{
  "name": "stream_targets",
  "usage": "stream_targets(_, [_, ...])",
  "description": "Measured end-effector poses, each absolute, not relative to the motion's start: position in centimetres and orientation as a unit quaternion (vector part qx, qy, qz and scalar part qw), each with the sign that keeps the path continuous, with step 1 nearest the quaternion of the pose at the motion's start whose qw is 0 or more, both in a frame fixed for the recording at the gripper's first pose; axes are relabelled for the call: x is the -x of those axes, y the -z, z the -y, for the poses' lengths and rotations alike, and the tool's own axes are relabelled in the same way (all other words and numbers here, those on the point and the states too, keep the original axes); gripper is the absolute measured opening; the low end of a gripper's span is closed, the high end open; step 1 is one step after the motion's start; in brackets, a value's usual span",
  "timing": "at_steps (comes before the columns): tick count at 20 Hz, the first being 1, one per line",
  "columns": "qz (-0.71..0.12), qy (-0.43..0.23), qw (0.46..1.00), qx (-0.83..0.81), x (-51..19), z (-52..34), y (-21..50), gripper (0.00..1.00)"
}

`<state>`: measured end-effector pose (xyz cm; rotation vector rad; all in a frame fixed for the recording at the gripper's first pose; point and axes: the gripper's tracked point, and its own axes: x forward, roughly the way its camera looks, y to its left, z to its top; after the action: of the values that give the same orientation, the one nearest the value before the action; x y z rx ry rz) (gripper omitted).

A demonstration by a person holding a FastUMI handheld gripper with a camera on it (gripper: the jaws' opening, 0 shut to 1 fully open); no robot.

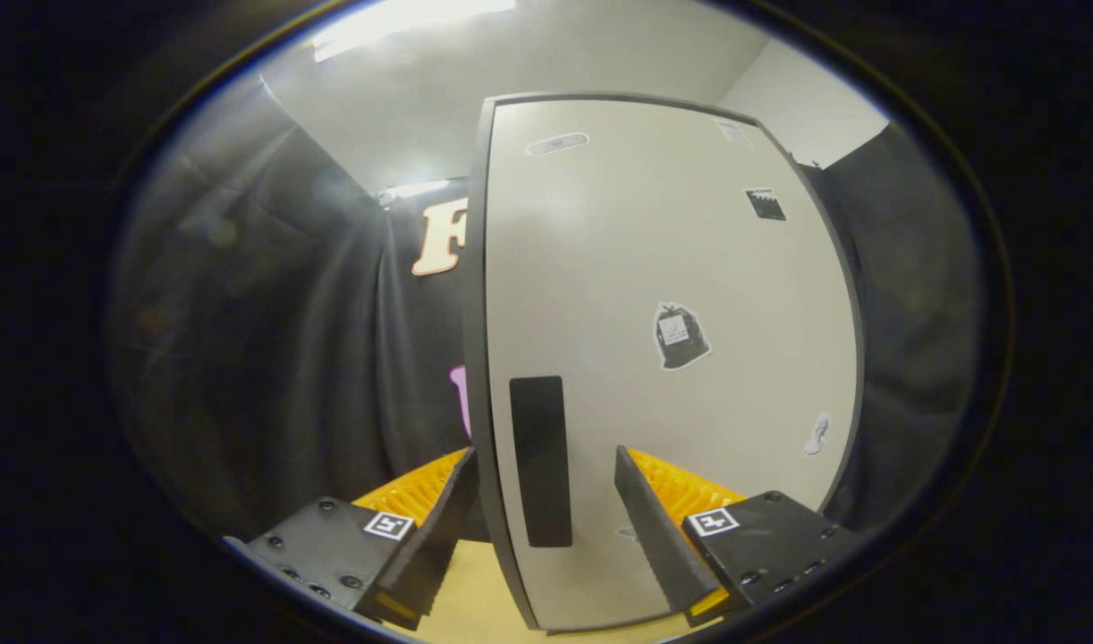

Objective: Open the shoe cabinet door, grab the shoes and put them into the shoe cabinet, then close the shoe cabinet door.

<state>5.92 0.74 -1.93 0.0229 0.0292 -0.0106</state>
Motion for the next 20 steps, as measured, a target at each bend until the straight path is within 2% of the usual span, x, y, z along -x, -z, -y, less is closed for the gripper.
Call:
stream_targets(10, [-0.031,0.004,0.999,-0.005,-8.2,-1.2,3.5,0.42])
stream_targets(20, [-0.026,0.008,1.0,-0.007,-6.9,-1.0,2.8,0.26])
